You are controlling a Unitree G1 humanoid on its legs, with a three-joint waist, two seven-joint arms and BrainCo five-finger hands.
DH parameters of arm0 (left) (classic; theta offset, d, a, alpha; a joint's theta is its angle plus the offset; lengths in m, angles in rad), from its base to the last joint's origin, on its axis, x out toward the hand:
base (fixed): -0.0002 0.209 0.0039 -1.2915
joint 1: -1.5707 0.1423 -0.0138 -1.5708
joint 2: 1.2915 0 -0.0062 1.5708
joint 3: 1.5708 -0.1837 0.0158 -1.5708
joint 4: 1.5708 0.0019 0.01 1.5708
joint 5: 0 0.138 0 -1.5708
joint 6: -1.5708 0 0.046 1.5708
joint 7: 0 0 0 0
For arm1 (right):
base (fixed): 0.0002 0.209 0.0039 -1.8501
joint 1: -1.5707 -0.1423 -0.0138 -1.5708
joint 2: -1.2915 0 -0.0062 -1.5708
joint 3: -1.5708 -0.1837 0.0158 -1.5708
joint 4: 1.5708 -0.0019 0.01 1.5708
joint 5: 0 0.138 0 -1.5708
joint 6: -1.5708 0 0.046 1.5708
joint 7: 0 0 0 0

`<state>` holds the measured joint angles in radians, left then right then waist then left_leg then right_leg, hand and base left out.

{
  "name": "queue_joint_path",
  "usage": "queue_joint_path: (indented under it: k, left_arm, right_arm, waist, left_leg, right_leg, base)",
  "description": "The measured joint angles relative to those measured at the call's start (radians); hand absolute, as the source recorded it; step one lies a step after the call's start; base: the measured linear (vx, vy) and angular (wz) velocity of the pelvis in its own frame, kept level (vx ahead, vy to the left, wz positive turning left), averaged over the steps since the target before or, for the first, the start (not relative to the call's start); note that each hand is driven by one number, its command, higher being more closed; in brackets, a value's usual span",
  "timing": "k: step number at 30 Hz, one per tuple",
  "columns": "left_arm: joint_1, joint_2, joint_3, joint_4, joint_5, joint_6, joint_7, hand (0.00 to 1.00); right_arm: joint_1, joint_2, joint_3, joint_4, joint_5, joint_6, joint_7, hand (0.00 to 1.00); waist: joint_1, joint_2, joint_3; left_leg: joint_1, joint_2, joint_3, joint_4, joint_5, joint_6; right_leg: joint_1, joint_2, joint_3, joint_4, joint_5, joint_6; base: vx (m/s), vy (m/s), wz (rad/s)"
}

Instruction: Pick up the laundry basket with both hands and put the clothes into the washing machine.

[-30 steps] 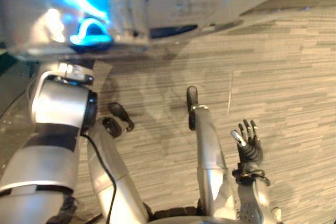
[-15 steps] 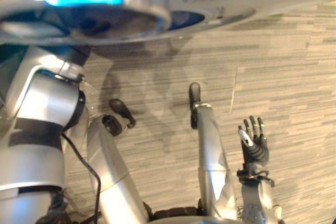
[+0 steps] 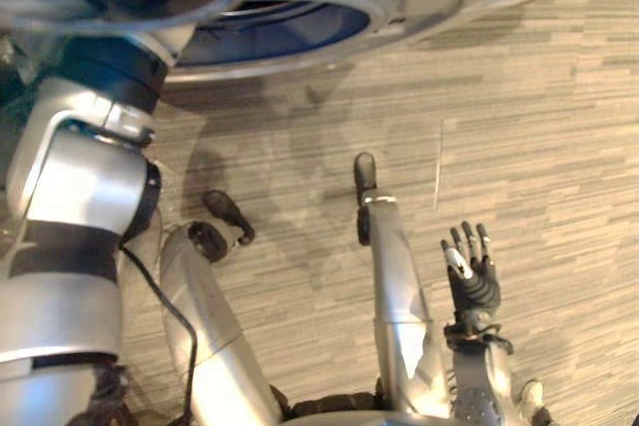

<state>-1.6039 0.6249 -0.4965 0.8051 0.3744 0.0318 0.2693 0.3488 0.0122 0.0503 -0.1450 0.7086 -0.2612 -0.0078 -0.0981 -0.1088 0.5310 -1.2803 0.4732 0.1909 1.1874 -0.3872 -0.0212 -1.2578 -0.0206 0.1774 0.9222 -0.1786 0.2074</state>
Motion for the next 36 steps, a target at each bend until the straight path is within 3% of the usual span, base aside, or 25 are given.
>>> queue_joint_path:
  k: [5,7,10,12,13,18,20,24,27,30,33,36]
  left_arm:
    - [0.011,-0.018,0.096,0.073,-0.121,0.008,-0.134,0.00]
    - [0.040,-0.025,0.160,0.072,-0.163,0.006,-0.159,0.00]
    - [0.105,-0.034,0.247,0.073,-0.319,0.022,-0.183,0.00]
    - [0.099,-0.072,0.266,0.071,-0.501,0.030,-0.163,0.00]
    - [0.099,-0.086,0.277,0.069,-0.653,0.018,-0.118,0.00]
    - [0.071,-0.107,0.294,0.029,-0.908,-0.009,-0.048,0.00]
    - [0.071,-0.103,0.305,-0.010,-0.946,-0.066,-0.012,0.00]
    - [0.072,-0.073,0.317,-0.026,-0.838,-0.117,0.086,0.00]
    - [0.084,-0.050,0.308,-0.054,-0.549,-0.099,0.222,0.00]
    - [0.090,-0.022,0.246,-0.071,-0.306,-0.049,0.280,0.00]
    - [0.091,-0.006,0.139,-0.073,-0.070,-0.003,0.249,0.00]
    - [0.090,0.008,0.065,-0.089,0.020,0.003,0.152,0.00]
  right_arm:
    - [0.014,0.008,0.001,0.003,0.006,0.043,0.014,0.00]
    - [0.014,0.011,0.004,0.003,0.007,0.054,0.017,0.00]
    - [0.013,0.017,0.008,0.005,0.019,0.064,0.032,0.00]
    - [0.010,0.012,0.029,0.018,0.027,0.072,0.032,0.00]
    - [0.010,0.011,0.049,0.022,0.027,0.074,0.031,0.00]
    - [0.009,0.009,0.058,0.027,0.026,0.072,0.028,0.00]
    - [0.009,0.009,0.064,0.027,0.026,0.068,0.029,0.00]
    - [0.010,0.007,0.065,0.027,0.024,0.043,0.031,0.00]
    - [0.010,-0.009,0.067,0.018,0.024,0.019,0.033,0.00]
    - [0.010,-0.023,0.066,0.015,0.025,-0.004,0.032,0.00]
    - [0.010,-0.024,0.065,0.012,0.025,-0.010,0.031,0.00]
    - [0.010,-0.024,0.065,0.013,0.025,-0.009,0.030,0.00]
  waist:
    - [-0.003,0.000,0.000]
    - [-0.001,0.001,0.000]
    - [0.007,0.002,0.000]
    - [0.018,0.003,0.000]
    - [0.023,0.003,0.000]
    - [0.019,0.006,0.000]
    - [0.018,0.006,0.000]
    - [0.011,0.006,0.000]
    - [0.006,0.008,0.001]
    - [0.011,0.012,0.004]
    - [0.027,0.018,0.007]
    - [0.027,0.019,0.008]
  left_leg:
    - [0.009,-0.002,-0.002,-0.020,0.018,-0.008]
    - [0.009,-0.004,-0.009,-0.032,0.029,-0.015]
    - [0.015,-0.009,-0.024,-0.048,0.044,-0.027]
    - [0.016,-0.027,-0.026,-0.072,0.063,-0.025]
    - [0.017,-0.028,-0.027,-0.072,0.065,-0.025]
    - [0.017,-0.028,-0.026,-0.070,0.065,-0.025]
    - [0.017,-0.028,-0.026,-0.069,0.065,-0.024]
    - [0.016,-0.023,-0.023,-0.068,0.065,-0.024]
    - [0.003,-0.022,-0.025,-0.060,0.064,-0.024]
    - [-0.004,-0.022,-0.025,-0.052,0.064,-0.023]
    - [-0.003,-0.023,-0.025,-0.053,0.063,-0.022]
    - [-0.003,-0.025,-0.027,-0.054,0.063,-0.021]
  right_leg:
    - [0.001,0.002,-0.003,0.000,0.001,-0.002]
    - [0.003,0.002,-0.012,0.000,0.002,-0.003]
    - [0.011,0.000,-0.029,0.001,-0.003,-0.012]
    - [0.012,-0.016,-0.036,0.002,-0.007,-0.019]
    - [0.012,-0.017,-0.038,0.005,-0.008,-0.021]
    - [0.012,-0.016,-0.037,0.000,-0.003,-0.028]
    - [0.012,-0.016,-0.037,-0.001,-0.003,-0.029]
    - [0.009,-0.013,-0.037,-0.001,-0.002,-0.030]
    - [-0.001,-0.013,-0.037,0.000,-0.002,-0.030]
    - [-0.006,-0.015,-0.037,0.002,-0.002,-0.030]
    - [-0.005,-0.016,-0.037,0.003,-0.002,-0.030]
    - [-0.003,-0.017,-0.037,0.006,-0.002,-0.030]
  base:
    - [0.01,0.032,0.03]
    - [0.01,0.009,0.10]
    - [0.01,0.012,0.16]
    - [0.01,0.015,0.30]
    - [0.01,0.015,0.14]
    - [0.01,0.032,-0.02]
    - [0.02,0.041,-0.02]
    - [0.02,0.039,-0.03]
    - [0.02,0.042,-0.01]
    - [0.02,0.061,0.00]
    - [0.01,0.049,0.01]
    - [0.00,0.043,0.02]
